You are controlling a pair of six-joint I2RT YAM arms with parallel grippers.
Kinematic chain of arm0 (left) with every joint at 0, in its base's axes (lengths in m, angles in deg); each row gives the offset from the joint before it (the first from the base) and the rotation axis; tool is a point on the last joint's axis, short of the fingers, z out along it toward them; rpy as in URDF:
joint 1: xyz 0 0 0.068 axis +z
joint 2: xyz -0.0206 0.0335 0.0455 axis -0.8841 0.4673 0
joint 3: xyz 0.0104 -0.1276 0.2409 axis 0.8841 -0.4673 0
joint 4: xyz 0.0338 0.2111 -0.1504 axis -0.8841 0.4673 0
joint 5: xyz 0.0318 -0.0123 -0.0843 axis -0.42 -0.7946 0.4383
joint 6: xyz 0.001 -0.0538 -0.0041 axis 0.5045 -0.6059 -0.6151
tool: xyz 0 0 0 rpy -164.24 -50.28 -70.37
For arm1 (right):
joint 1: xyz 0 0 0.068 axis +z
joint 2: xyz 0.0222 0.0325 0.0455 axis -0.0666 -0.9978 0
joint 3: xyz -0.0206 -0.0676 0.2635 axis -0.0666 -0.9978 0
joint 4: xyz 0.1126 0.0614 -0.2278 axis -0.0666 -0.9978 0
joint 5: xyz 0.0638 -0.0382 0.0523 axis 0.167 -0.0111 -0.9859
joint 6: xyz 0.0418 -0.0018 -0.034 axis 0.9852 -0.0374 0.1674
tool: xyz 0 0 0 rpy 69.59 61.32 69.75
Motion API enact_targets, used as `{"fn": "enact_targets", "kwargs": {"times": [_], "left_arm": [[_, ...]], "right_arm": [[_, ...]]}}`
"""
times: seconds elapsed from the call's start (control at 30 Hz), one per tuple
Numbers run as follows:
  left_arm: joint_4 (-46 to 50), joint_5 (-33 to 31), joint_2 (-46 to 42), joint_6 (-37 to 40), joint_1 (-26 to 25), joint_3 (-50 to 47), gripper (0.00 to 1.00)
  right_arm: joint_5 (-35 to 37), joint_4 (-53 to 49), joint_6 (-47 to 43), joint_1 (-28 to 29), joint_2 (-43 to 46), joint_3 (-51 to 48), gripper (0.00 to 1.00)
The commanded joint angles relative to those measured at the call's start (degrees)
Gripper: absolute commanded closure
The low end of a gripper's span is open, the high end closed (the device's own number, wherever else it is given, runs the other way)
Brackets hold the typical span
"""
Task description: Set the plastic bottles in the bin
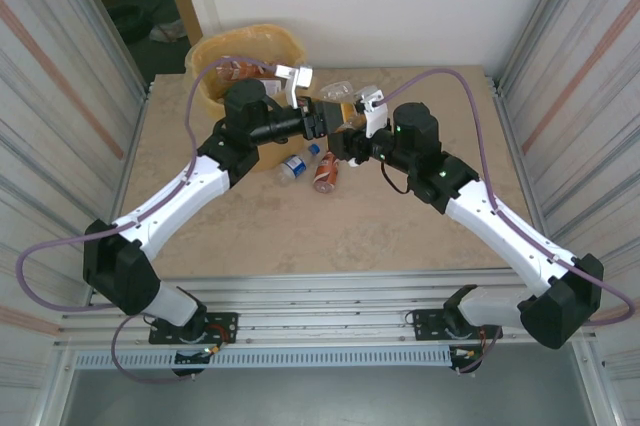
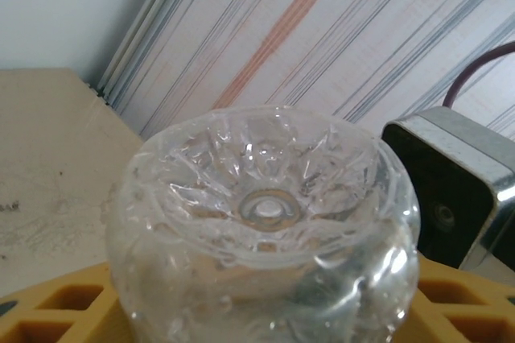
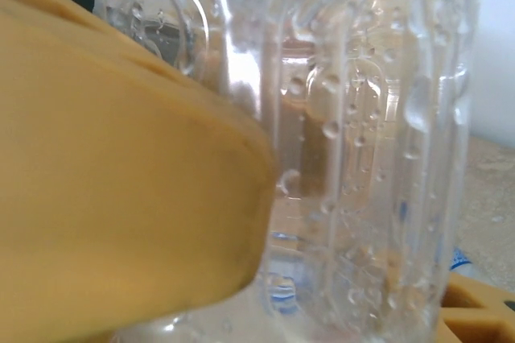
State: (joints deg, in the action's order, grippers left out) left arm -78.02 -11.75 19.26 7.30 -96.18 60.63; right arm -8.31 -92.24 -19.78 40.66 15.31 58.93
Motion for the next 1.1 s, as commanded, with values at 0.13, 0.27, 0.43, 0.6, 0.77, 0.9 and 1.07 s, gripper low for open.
{"fn": "enact_targets", "kwargs": {"times": [0.13, 0.27, 0.43, 0.6, 0.77, 0.9, 1.07], "left_arm": [[-2.54, -1.42, -0.13, -0.61, 0.44, 2.50, 0.63], [-3.50, -2.51, 0.30, -2.69, 3.40, 3.72, 0.71], [-1.89, -5.64, 0.90, -3.40, 8.50, 7.22, 0.75], [0.45, -8.35, 3.01, -4.68, 14.44, 11.92, 0.74], [6.44, -9.11, 8.47, -6.16, 20.51, 19.72, 0.73], [9.39, -8.62, 13.15, -7.98, 24.08, 24.62, 0.70], [13.71, -9.36, 18.09, -7.81, 25.69, 29.98, 0.68]], "right_arm": [[1.93, 0.17, -1.31, 0.69, 0.08, 1.38, 0.29], [4.19, -0.52, -0.77, 0.65, 1.74, 0.20, 0.13], [8.73, -0.06, 1.27, 0.57, 5.27, -2.54, 0.02], [14.88, -1.56, 3.53, 0.68, 8.10, -3.70, 0.02], [21.64, -5.14, 6.27, 0.67, 9.11, -3.48, 0.02], [25.25, -8.32, 7.62, 0.64, 8.72, -2.47, 0.02], [28.06, -11.06, 8.09, 0.77, 8.03, -1.17, 0.02]]}}
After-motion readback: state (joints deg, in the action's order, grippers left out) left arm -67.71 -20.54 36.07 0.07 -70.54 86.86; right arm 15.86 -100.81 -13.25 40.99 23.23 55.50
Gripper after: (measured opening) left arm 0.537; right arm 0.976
